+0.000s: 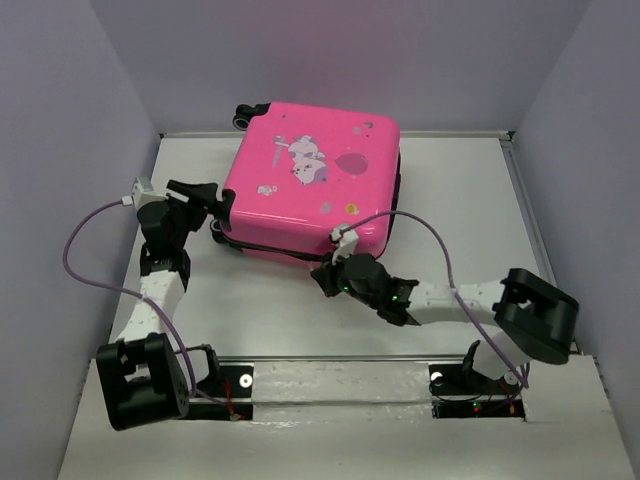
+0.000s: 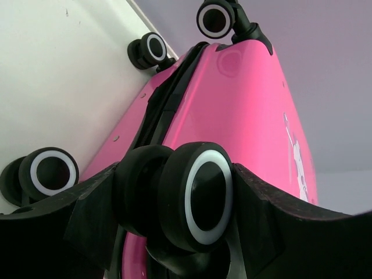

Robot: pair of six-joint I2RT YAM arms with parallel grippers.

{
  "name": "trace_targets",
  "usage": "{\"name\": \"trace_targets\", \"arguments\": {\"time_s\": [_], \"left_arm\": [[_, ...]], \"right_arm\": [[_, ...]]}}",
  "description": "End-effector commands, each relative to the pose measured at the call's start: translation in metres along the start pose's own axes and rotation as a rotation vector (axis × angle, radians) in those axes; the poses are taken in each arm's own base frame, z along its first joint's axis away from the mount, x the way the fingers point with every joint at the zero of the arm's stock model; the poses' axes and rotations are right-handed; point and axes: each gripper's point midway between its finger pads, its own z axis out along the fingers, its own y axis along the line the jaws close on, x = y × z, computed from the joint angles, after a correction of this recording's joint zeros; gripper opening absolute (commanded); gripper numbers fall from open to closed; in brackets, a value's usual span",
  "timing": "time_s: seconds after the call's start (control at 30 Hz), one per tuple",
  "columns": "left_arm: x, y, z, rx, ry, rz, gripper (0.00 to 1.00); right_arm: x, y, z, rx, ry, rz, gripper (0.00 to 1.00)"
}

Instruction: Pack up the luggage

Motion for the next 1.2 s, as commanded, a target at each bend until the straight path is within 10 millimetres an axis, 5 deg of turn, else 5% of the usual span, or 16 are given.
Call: {"name": "trace_targets", "arguments": {"time_s": [0.0, 0.03, 0.23, 0.37, 0.5, 0.57, 0.6, 0.7, 0.73, 0.77, 0.8, 0.83, 0.87, 0.93, 0.97, 1.17], "left_arm": [[0.027, -0.046, -0.025, 0.193, 0.092, 0.111, 0.06], [0.03, -0.049, -0.028, 0.2, 0.105, 0.128, 0.06], [0.048, -0.047, -0.049, 0.189, 0.194, 0.227, 0.06], [0.047, -0.038, -0.058, 0.146, 0.197, 0.298, 0.06], [0.048, -0.032, -0.06, 0.122, 0.203, 0.323, 0.06], [0.052, -0.029, -0.061, 0.121, 0.215, 0.321, 0.06], [0.053, -0.028, -0.061, 0.124, 0.214, 0.322, 0.06], [0.055, -0.029, -0.065, 0.134, 0.204, 0.322, 0.06], [0.054, -0.029, -0.066, 0.134, 0.198, 0.322, 0.06], [0.056, -0.032, -0.069, 0.146, 0.195, 0.324, 0.06], [0.058, -0.031, -0.07, 0.142, 0.19, 0.326, 0.06], [0.062, -0.036, -0.073, 0.158, 0.191, 0.332, 0.06], [0.065, -0.038, -0.074, 0.163, 0.19, 0.333, 0.06], [0.067, -0.037, -0.075, 0.151, 0.176, 0.337, 0.06], [0.078, -0.043, -0.079, 0.167, 0.193, 0.349, 0.06], [0.095, -0.046, -0.086, 0.179, 0.21, 0.365, 0.06]], "right_arm": [[-0.017, 0.123, 0.031, -0.316, -0.008, -0.068, 0.07], [0.007, 0.139, 0.038, -0.348, 0.046, -0.09, 0.07], [0.025, 0.221, 0.059, -0.549, 0.092, -0.117, 0.07], [0.054, 0.245, 0.067, -0.605, 0.158, -0.144, 0.07], [0.046, 0.249, 0.046, -0.64, 0.163, -0.18, 0.08], [0.057, 0.229, 0.032, -0.588, 0.236, -0.203, 0.24], [0.054, 0.222, 0.024, -0.566, 0.241, -0.203, 0.59], [0.0, 0.185, -0.018, -0.413, 0.175, -0.182, 0.97], [0.018, 0.172, -0.021, -0.378, 0.242, -0.19, 1.0], [-0.009, 0.15, -0.036, -0.314, 0.218, -0.171, 1.0], [-0.013, 0.131, -0.044, -0.266, 0.231, -0.138, 1.0], [-0.044, 0.12, -0.061, -0.248, 0.169, -0.095, 1.0], [-0.061, 0.081, -0.061, -0.151, 0.152, -0.053, 1.0], [-0.09, 0.043, -0.075, -0.064, 0.079, 0.011, 1.0], [-0.12, 0.0, -0.09, 0.067, -0.005, 0.049, 1.0], [-0.185, -0.113, -0.125, 0.367, -0.147, 0.124, 1.0]]}}
